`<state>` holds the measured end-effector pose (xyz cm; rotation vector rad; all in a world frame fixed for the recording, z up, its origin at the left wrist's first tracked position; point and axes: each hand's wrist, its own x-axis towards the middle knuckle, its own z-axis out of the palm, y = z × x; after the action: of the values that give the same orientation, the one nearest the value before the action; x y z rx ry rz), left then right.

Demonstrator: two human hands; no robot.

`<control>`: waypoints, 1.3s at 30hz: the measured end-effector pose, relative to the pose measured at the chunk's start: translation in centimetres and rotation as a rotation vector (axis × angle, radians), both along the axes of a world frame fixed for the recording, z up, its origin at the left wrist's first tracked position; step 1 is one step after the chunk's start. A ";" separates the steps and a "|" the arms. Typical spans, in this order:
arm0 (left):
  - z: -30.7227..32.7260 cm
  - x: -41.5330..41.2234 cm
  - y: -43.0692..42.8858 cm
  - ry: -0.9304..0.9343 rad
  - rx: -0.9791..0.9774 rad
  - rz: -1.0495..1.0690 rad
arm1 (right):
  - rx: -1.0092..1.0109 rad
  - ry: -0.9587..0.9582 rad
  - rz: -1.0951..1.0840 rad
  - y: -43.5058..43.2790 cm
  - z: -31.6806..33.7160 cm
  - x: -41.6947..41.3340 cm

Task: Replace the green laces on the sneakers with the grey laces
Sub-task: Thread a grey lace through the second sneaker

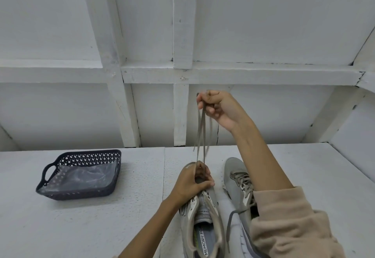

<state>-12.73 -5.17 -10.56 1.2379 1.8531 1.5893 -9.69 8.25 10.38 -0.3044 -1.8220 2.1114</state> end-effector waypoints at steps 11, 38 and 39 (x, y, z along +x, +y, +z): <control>-0.8 -0.7 -0.1 0.277 -0.039 0.133 | -0.132 0.189 -0.014 0.5 4.4 -1.6; 3.9 -0.6 -0.7 -0.453 -0.017 0.084 | 0.481 -0.580 -0.091 4.5 -3.1 -4.6; 4.4 -0.9 -0.5 -0.448 -0.008 0.094 | 0.482 -0.548 -0.105 4.7 -3.8 -4.0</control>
<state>-13.62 -5.66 -6.12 0.7196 1.6416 1.7337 -13.70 12.95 6.57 -0.8899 -2.4744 1.5369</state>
